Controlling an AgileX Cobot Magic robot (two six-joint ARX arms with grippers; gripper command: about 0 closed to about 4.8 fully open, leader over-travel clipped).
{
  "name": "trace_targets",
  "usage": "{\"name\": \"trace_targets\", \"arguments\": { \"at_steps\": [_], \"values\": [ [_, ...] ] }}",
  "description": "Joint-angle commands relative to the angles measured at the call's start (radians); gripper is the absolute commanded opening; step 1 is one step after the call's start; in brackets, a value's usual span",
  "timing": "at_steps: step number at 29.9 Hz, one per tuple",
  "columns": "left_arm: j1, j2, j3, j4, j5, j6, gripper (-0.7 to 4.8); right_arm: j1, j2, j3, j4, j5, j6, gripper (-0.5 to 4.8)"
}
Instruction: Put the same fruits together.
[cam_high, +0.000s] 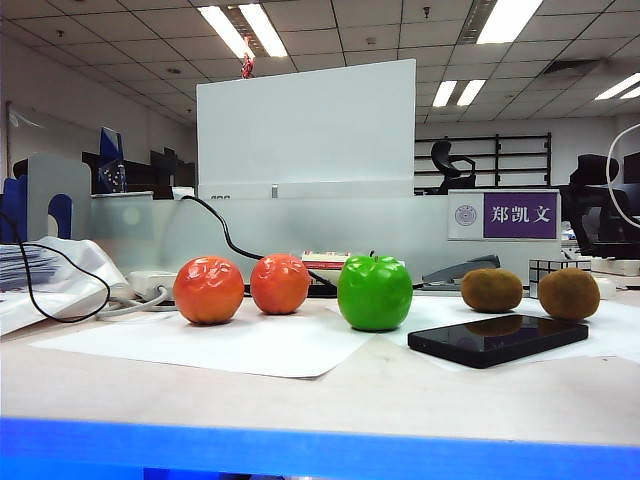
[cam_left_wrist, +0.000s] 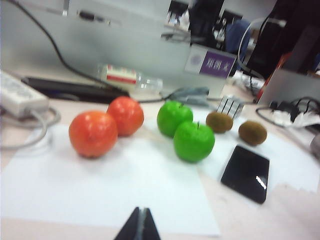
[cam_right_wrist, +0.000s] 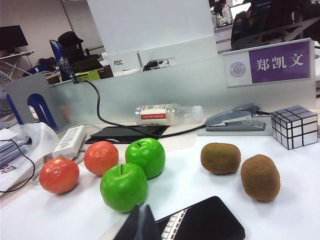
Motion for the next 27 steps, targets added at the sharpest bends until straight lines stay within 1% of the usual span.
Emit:
{"name": "trace_targets", "arguments": {
  "at_steps": [1, 10, 12, 15, 17, 19, 25, 27],
  "values": [
    [0.000, -0.002, 0.004, -0.027, 0.002, -0.002, -0.03, 0.000, -0.002, 0.004, 0.011, -0.002, 0.000, 0.00],
    [0.000, -0.002, 0.004, -0.030, 0.002, -0.001, -0.03, 0.000, -0.002, 0.004, 0.011, -0.002, 0.000, 0.00],
    [0.000, -0.002, 0.004, -0.034, 0.000, 0.021, -0.03, 0.000, -0.001, 0.004, 0.011, -0.002, 0.000, 0.00],
    [0.000, -0.002, 0.004, -0.037, -0.004, 0.191, -0.03, 0.000, -0.002, 0.004, 0.011, -0.002, 0.000, 0.00],
    [0.007, -0.002, 0.004, -0.037, -0.009, 0.276, -0.03, 0.000, -0.002, 0.004, 0.011, -0.002, 0.000, 0.00],
    [0.055, -0.002, 0.004, -0.035, -0.007, 0.313, -0.03, 0.001, -0.002, 0.004, 0.011, -0.002, 0.000, 0.00],
    [0.259, -0.002, -0.001, -0.032, -0.007, 0.316, -0.03, 0.000, -0.001, 0.004, 0.011, -0.002, 0.000, 0.00],
    [0.310, -0.002, -0.008, -0.027, -0.006, 0.316, -0.03, 0.000, -0.002, 0.004, 0.011, -0.002, 0.000, 0.00]
  ]
}}
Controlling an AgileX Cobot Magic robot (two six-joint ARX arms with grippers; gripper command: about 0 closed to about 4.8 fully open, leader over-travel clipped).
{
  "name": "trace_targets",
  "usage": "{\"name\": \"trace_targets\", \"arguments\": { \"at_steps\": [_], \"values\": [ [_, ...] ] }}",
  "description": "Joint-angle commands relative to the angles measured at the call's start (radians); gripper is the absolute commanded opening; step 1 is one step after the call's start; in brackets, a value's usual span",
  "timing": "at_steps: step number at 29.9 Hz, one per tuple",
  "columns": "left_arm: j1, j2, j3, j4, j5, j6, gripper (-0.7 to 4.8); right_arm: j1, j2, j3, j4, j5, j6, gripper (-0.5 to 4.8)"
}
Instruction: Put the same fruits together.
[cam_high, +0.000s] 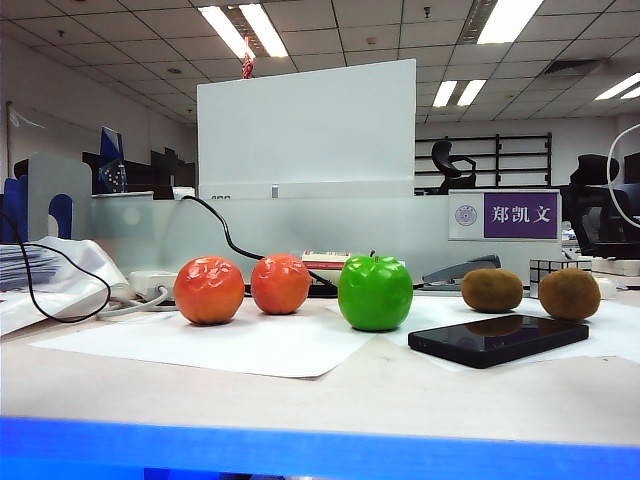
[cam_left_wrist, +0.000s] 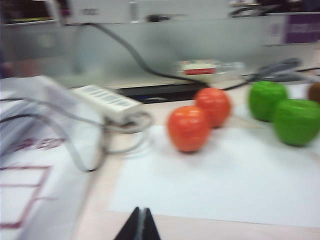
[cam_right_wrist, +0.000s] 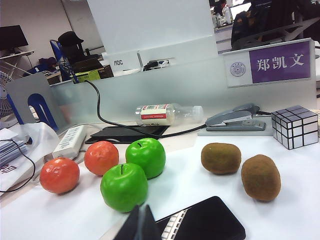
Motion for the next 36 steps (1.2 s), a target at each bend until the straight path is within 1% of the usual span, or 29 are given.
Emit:
{"name": "trace_targets", "arguments": {
  "at_steps": [1, 4, 9, 13, 16, 19, 23, 32, 36],
  "values": [
    [0.092, -0.002, -0.013, 0.029, 0.008, 0.004, -0.03, 0.001, -0.002, 0.004, 0.011, -0.002, 0.000, 0.00],
    [0.153, -0.002, -0.031, 0.068, 0.043, 0.004, -0.03, 0.001, -0.002, 0.004, 0.011, -0.002, 0.000, 0.00],
    [0.208, -0.002, -0.031, 0.074, 0.045, -0.005, -0.03, 0.001, -0.002, 0.004, 0.011, -0.002, 0.000, 0.00],
    [0.228, -0.002, -0.031, 0.078, 0.045, -0.056, -0.03, 0.001, -0.002, 0.004, 0.011, -0.001, 0.000, 0.00],
    [0.226, -0.002, -0.031, 0.078, 0.044, -0.110, -0.03, 0.001, -0.002, 0.004, 0.011, -0.002, 0.000, 0.00],
    [0.225, -0.002, -0.031, 0.079, 0.044, -0.136, -0.03, 0.001, -0.002, 0.004, 0.011, -0.001, 0.000, 0.00],
    [0.225, -0.002, -0.031, 0.079, 0.044, -0.158, -0.03, 0.001, -0.002, 0.004, 0.011, -0.002, 0.000, 0.00],
    [0.225, -0.002, -0.031, 0.079, 0.044, -0.166, -0.03, 0.001, -0.002, 0.004, 0.011, -0.002, 0.000, 0.00],
    [0.225, -0.002, -0.031, 0.077, 0.040, -0.184, -0.03, 0.001, -0.002, 0.004, 0.011, -0.002, 0.000, 0.00]
  ]
}}
